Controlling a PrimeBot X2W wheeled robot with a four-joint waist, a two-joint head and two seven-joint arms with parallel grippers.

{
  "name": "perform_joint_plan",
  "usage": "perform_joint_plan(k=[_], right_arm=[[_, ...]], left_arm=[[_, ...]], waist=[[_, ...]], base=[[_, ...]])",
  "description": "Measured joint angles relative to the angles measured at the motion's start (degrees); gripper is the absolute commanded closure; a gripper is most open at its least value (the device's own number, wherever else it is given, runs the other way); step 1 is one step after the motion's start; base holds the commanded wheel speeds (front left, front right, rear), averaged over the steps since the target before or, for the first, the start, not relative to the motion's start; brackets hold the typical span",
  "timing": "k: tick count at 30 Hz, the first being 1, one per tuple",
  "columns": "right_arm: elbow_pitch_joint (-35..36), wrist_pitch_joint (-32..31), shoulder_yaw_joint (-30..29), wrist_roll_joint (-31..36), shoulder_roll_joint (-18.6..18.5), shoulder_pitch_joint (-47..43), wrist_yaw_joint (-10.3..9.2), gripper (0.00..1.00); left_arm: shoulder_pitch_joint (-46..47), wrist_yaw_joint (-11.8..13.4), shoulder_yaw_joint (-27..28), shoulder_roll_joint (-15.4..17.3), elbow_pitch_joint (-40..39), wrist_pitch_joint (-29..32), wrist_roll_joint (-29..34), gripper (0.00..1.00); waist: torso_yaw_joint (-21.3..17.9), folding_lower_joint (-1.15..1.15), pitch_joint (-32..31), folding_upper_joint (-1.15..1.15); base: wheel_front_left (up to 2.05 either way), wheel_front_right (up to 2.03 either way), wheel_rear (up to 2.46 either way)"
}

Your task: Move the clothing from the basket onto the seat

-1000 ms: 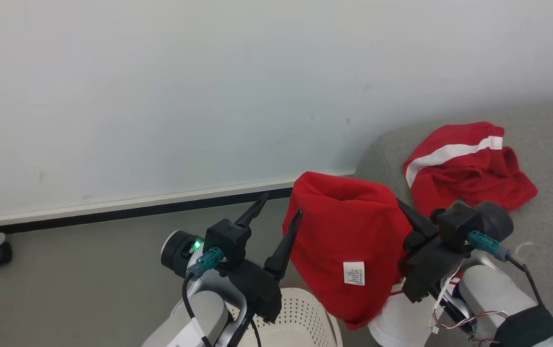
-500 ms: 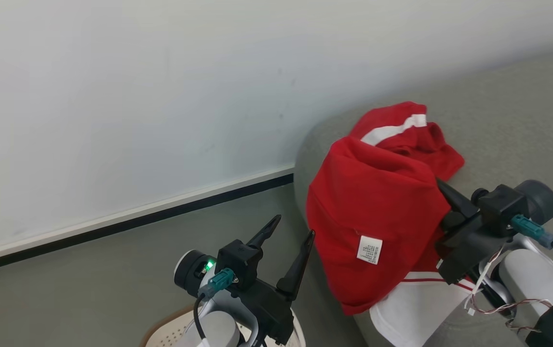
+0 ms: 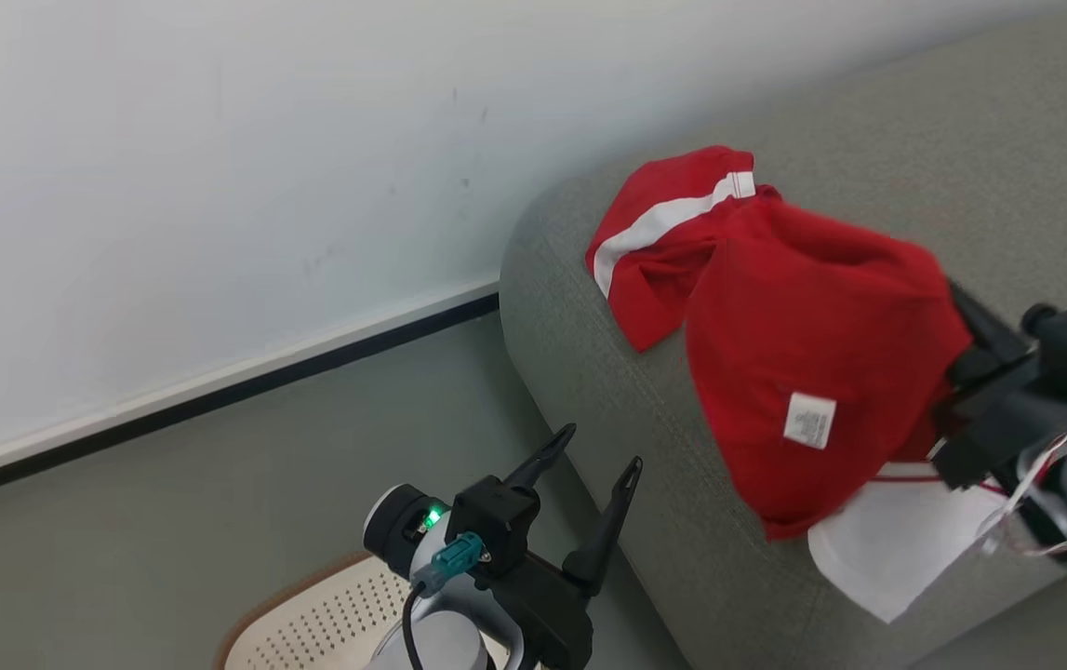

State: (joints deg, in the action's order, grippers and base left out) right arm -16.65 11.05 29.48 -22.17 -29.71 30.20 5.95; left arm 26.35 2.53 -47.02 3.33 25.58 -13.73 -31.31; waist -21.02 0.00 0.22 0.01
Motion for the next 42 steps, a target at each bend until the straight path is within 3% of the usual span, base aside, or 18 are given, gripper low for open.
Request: perform_joint_plan(k=[10,28,34,42], right_arm=[[-1.2,-2.04,-6.57,-2.52,-4.52,9.25,-0.47,1.0],[-17.26,-6.19,-14.13,-3.97,-10.34,32.71,-0.99,1.0],[-21.84,-5.58,-14.55,-3.97,-9.56,33.84,-2.19,1.0],[-27.35,-3.71,-13.5,-4.56,-3.35,33.77,-2.93,1.0]], left_arm=[[1.12,1.0,-1.45,0.05,-2.89,0.0,2.87,0.0],[9.37,1.51,-2.31,3.0,-11.45,1.1,8.54,0.0],[12.25,1.67,-2.27,4.31,-14.45,1.93,10.92,0.0],[15.53,2.08,-1.34,5.79,-16.49,2.56,13.08,0.0]], waist=[[1.37,0.0,5.82,0.0],[8.26,0.01,20.7,0.01],[10.87,0.01,26.65,0.01],[12.41,0.01,33.71,0.01]], base=[[0.0,0.0,0.0],[0.0,0.0,0.0],[0.0,0.0,0.0],[0.0,0.0,0.0]])
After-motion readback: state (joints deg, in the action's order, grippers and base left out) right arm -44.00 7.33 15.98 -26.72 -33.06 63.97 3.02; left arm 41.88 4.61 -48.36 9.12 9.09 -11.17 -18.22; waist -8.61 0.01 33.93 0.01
